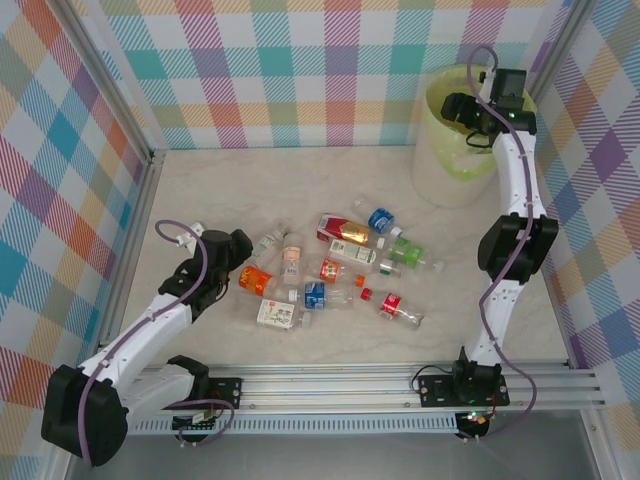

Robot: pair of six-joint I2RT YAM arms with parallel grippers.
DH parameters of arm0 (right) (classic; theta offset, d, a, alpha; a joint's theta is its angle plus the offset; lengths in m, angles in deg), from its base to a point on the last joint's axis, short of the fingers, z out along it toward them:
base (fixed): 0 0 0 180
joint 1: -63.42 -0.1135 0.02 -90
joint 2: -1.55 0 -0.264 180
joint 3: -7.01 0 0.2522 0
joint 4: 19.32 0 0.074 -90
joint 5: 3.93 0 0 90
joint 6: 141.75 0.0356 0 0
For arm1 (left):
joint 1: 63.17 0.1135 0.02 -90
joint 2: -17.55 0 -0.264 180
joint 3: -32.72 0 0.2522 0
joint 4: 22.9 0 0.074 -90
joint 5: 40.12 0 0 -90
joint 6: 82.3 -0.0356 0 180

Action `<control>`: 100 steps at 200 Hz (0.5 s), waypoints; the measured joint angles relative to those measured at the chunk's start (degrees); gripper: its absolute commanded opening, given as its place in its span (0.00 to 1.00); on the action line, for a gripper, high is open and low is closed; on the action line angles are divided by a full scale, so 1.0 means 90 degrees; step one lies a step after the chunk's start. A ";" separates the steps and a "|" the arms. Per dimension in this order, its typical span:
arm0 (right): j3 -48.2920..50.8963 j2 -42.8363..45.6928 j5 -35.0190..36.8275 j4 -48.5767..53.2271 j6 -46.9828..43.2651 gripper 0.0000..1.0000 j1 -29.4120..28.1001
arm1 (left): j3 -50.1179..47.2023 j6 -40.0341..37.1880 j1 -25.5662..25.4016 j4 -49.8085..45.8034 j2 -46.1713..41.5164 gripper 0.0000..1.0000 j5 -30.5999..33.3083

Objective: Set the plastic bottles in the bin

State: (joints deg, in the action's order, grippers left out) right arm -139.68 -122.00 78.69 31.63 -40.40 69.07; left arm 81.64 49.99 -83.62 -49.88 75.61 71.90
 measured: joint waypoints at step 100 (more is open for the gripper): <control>0.3157 0.3026 -0.0811 -0.1294 0.0279 1.00 0.0000 | 0.0238 0.0716 0.0379 -0.0593 0.0661 1.00 -0.0668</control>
State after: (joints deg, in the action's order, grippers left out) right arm -111.26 -94.76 71.39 19.98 -37.88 69.07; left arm 83.78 56.43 -80.21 -55.21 81.56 65.89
